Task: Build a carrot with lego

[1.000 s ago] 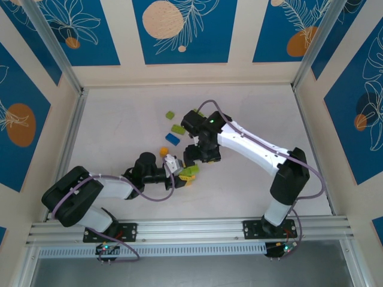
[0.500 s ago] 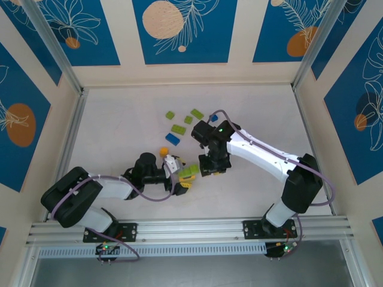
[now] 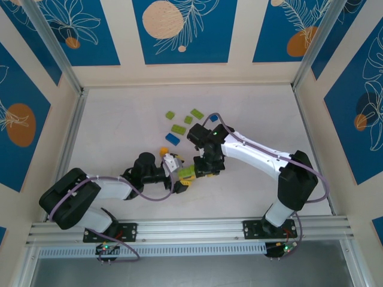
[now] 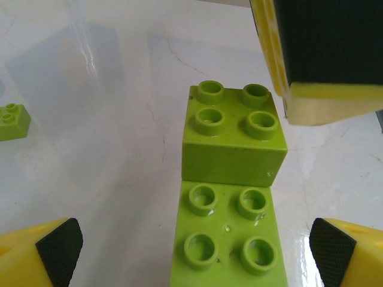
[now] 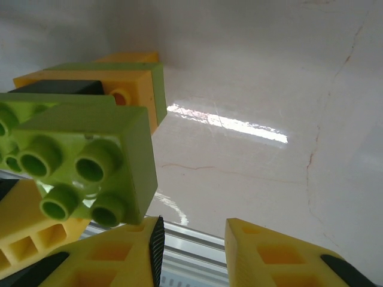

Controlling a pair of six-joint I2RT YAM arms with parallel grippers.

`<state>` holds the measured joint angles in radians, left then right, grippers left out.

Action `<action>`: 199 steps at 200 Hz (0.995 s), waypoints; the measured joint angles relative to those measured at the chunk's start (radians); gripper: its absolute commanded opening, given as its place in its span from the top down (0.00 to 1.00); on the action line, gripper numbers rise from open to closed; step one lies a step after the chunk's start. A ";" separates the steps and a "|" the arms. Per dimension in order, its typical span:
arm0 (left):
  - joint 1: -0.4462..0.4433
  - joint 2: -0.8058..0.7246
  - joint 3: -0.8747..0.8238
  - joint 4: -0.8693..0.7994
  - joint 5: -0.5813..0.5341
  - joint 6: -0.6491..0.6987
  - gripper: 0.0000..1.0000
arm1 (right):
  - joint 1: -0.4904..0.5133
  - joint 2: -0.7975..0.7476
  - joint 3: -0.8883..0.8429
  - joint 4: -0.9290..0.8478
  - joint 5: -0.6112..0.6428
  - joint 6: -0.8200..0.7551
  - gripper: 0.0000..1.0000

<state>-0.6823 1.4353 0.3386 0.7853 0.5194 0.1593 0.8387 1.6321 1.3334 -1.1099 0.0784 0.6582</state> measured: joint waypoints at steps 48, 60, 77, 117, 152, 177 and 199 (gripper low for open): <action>0.008 0.012 0.003 0.000 0.001 0.000 0.00 | -0.008 0.004 0.004 0.011 0.000 -0.008 0.64; 0.008 0.014 0.005 -0.001 0.001 0.000 0.00 | -0.013 0.006 0.011 0.012 0.000 -0.014 0.64; 0.008 0.014 0.010 -0.001 0.003 0.000 0.00 | -0.025 0.010 0.023 0.012 0.003 -0.023 0.64; 0.008 0.014 0.014 -0.001 0.010 0.000 0.00 | -0.055 0.040 0.059 0.012 0.013 -0.043 0.64; 0.008 0.014 0.014 -0.001 0.014 0.000 0.00 | -0.068 0.080 0.092 0.014 0.028 -0.064 0.64; 0.009 0.015 0.014 -0.001 0.016 0.000 0.00 | -0.073 0.108 0.115 0.014 0.042 -0.080 0.64; 0.009 0.015 0.019 -0.005 0.016 0.000 0.00 | -0.080 0.125 0.133 0.014 0.053 -0.092 0.64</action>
<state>-0.6731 1.4506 0.3580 0.7803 0.5354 0.1596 0.7582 1.7573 1.4662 -1.0962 0.1314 0.5667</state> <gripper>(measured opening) 0.996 0.358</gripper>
